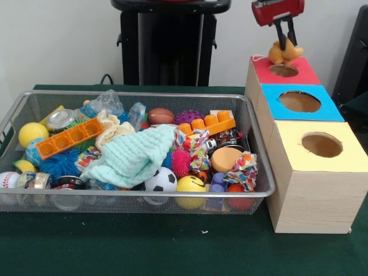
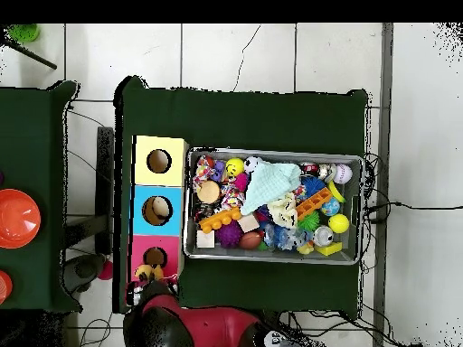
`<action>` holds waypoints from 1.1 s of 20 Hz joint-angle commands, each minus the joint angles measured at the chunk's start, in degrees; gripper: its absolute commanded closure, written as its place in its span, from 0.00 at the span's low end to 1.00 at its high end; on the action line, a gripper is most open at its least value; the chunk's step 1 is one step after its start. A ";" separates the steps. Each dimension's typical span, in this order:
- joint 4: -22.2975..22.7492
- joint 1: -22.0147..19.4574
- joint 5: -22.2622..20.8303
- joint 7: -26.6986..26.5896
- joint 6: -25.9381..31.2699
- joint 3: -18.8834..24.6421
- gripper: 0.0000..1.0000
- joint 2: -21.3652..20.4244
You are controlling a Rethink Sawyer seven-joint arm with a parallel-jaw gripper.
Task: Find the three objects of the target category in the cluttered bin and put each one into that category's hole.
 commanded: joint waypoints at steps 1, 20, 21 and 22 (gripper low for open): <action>-5.56 -1.84 1.63 10.13 5.18 -2.34 1.00 -1.47; -6.21 -1.89 1.56 12.30 2.67 -1.05 1.00 -0.18; -6.19 -1.83 1.58 12.47 2.39 -1.06 1.00 -0.01; -6.18 -1.84 1.54 12.66 2.07 -0.95 1.00 0.22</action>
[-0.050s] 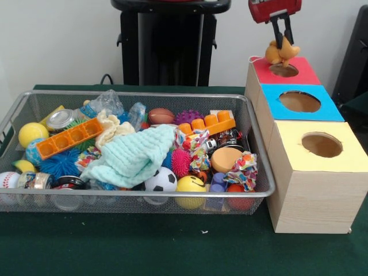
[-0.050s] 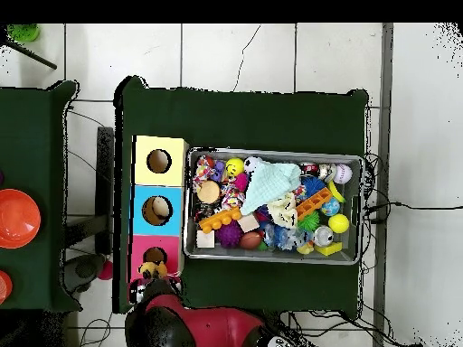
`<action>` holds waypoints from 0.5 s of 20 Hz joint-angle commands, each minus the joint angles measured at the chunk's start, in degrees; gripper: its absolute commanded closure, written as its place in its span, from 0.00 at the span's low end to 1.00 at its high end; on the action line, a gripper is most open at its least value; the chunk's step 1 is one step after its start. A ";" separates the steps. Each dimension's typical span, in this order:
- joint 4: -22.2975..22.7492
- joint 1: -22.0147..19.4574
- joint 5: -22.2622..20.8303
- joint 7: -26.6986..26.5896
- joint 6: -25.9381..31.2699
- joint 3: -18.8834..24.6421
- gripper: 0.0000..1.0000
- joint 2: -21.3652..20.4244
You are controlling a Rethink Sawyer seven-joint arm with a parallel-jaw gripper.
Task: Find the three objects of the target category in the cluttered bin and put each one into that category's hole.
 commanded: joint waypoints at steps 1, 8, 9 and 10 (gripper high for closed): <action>-6.18 -1.57 1.50 12.85 0.88 -0.27 1.00 2.78; -6.81 -0.75 2.38 13.41 0.79 -0.30 1.00 2.90; -6.86 -0.63 2.69 13.46 1.23 -0.25 1.00 2.49; -6.89 -0.61 2.88 13.43 1.69 -0.15 1.00 2.12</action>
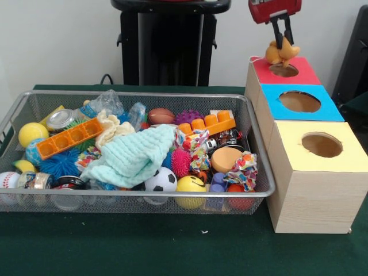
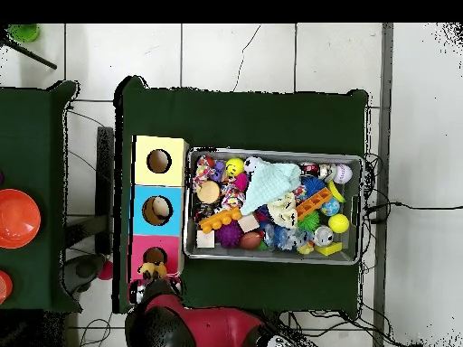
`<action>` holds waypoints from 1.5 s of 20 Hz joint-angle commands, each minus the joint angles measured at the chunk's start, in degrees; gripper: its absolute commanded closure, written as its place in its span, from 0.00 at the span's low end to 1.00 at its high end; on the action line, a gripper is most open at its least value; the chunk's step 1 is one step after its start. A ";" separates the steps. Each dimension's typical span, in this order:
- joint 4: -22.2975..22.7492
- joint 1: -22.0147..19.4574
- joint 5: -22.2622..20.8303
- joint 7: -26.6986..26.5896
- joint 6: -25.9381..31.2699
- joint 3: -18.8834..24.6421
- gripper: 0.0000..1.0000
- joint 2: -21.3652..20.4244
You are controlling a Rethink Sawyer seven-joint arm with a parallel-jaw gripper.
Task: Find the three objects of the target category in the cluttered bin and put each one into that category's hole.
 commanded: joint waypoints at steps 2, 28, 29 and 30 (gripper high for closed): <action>-6.97 -0.51 3.26 13.58 2.19 0.01 1.00 1.22; -6.45 2.71 8.05 11.62 12.88 -1.89 1.00 -7.91; -6.51 2.69 8.00 11.59 12.78 -1.89 1.00 -7.86; -6.70 2.64 7.91 11.54 12.49 -1.97 1.00 -7.58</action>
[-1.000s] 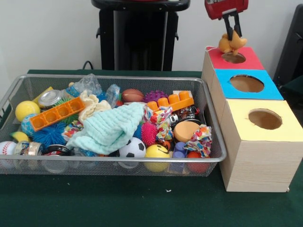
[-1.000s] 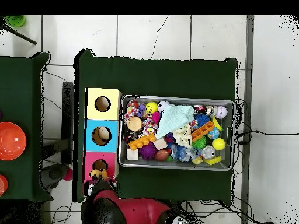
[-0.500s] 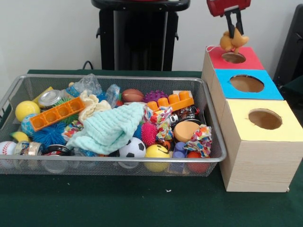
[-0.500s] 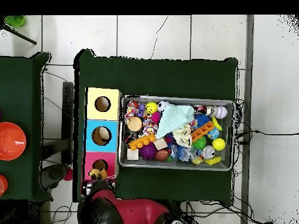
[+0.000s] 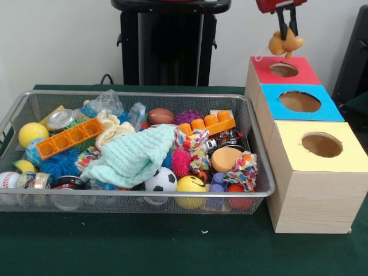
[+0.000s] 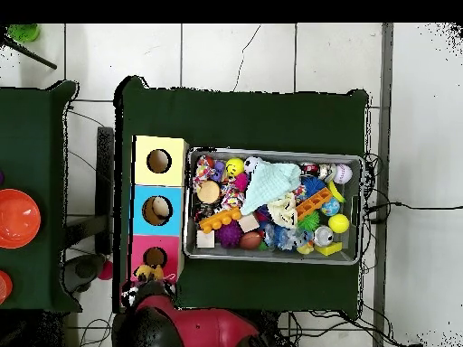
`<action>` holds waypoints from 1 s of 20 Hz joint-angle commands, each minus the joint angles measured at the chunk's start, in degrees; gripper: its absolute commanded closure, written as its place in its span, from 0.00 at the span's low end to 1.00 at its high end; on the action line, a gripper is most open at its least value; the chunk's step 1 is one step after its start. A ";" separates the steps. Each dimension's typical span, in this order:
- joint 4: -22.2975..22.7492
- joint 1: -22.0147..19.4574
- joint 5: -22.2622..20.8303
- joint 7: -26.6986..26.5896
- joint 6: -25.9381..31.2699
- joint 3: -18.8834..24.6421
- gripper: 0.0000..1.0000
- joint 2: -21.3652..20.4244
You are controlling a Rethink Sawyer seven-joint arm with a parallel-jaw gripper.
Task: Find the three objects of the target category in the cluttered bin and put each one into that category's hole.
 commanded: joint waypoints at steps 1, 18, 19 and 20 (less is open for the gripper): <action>-6.64 -0.30 3.16 11.64 4.16 -1.71 1.00 -0.17; -6.90 -0.61 -1.71 11.18 -7.29 -2.49 1.00 7.36; -7.05 -0.42 -1.95 10.86 -7.81 -2.85 1.00 7.84; -7.17 -0.28 -2.25 10.64 -8.41 -3.12 1.00 8.30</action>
